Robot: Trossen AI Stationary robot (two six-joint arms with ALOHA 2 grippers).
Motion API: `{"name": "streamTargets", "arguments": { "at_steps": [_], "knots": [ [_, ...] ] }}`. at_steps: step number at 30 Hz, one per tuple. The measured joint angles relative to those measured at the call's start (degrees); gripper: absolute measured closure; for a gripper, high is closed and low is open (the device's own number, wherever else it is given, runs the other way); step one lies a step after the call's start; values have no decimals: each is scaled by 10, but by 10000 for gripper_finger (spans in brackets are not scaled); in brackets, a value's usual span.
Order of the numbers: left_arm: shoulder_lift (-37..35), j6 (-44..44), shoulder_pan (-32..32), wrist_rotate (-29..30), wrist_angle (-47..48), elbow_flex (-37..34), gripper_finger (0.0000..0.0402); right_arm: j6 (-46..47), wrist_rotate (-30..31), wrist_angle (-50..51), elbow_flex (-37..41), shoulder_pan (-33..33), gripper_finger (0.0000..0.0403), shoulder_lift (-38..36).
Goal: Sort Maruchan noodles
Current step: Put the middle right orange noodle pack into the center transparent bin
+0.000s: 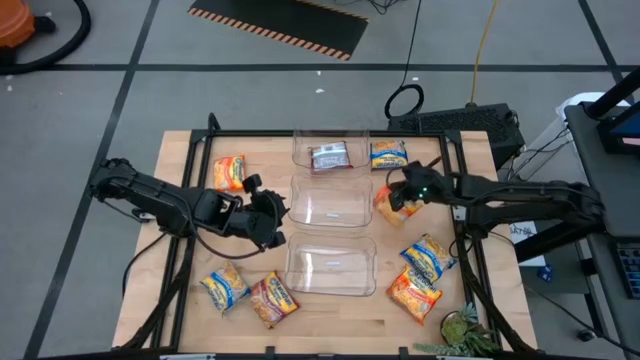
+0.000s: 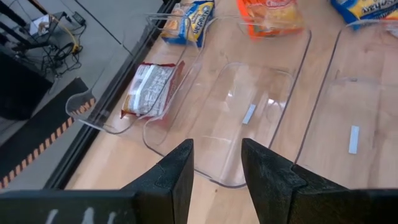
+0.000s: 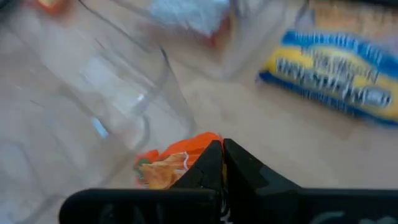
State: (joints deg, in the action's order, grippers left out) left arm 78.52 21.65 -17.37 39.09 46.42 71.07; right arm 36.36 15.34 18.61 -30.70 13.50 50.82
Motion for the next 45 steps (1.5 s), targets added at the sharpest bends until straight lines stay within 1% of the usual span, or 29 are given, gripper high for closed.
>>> {"name": "streamTargets", "arguments": {
  "at_steps": [2,7,12,16,21,26,31,34,38,42,45],
  "knots": [
    [0,10,0,0,0,-1,261,-10,9,1,-10,-6,403,-17],
    [0,29,-4,0,1,-21,261,-26,11,1,-32,-15,403,-47],
    [0,50,-4,-1,0,-46,261,-45,15,-6,-52,-16,403,-53],
    [0,61,-4,-1,-1,-51,261,-63,40,-28,-59,-20,403,-53],
    [0,74,-4,-9,0,-51,261,-103,41,-130,-59,-37,403,-53],
    [0,82,-8,-26,0,-51,261,-139,39,-240,-59,-73,403,-53],
    [0,89,-23,-28,0,-51,261,-163,35,-326,-60,-105,403,-42],
    [0,88,-35,-31,0,-51,261,-174,-16,-385,-60,-112,403,-15],
    [0,85,-47,-32,0,-51,261,-171,-85,-451,-60,-112,403,38],
    [0,77,-53,-32,1,-51,261,-169,-127,-486,-60,-100,403,90],
    [0,69,-53,-32,1,-51,261,-157,-178,-489,-60,-87,403,117]
  ]
}}
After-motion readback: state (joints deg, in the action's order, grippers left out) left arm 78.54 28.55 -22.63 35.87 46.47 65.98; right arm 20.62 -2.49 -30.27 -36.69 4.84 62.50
